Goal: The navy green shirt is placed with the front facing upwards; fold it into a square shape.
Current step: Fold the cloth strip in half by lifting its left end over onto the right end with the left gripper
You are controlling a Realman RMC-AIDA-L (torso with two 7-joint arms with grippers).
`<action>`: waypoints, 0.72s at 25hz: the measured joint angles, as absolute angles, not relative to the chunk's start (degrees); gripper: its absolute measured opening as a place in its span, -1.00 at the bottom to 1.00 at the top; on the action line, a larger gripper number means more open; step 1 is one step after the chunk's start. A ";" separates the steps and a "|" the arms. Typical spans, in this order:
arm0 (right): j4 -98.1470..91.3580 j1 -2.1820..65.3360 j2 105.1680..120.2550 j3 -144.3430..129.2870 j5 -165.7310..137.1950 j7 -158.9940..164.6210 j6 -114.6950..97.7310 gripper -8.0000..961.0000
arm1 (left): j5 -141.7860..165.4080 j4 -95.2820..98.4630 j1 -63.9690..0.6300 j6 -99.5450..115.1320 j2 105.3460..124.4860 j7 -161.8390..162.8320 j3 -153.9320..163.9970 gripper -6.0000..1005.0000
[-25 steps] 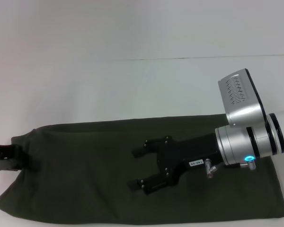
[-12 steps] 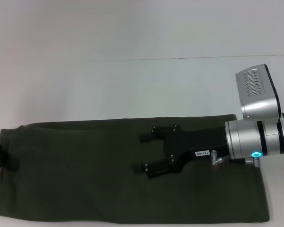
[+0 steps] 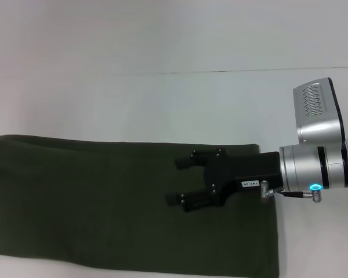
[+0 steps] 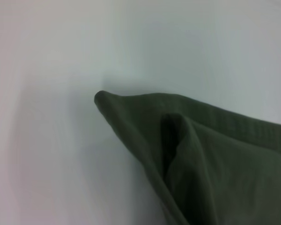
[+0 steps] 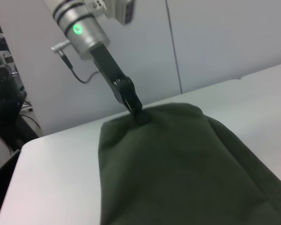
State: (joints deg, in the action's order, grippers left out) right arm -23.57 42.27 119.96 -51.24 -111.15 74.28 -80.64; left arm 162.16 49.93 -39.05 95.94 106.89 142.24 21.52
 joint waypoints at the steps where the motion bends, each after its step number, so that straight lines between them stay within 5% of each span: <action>1: -23.56 42.25 119.97 -51.26 -111.15 74.27 -80.26 0.97 | 162.17 50.26 -39.17 96.27 106.67 142.27 21.27 -0.88; 12: -22.96 41.72 120.08 -51.24 -110.40 73.03 -75.81 0.97 | 153.34 50.84 -41.58 106.75 106.31 141.85 20.43 -0.88; 18: -23.18 39.68 119.93 -51.19 -106.25 72.79 -72.60 0.97 | 147.82 50.70 -43.48 110.97 108.49 142.53 20.83 -0.88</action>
State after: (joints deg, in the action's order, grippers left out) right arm -23.18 39.68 119.93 -51.19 -106.25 72.79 -72.60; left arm 147.82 50.70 -43.48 110.97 108.49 142.52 20.83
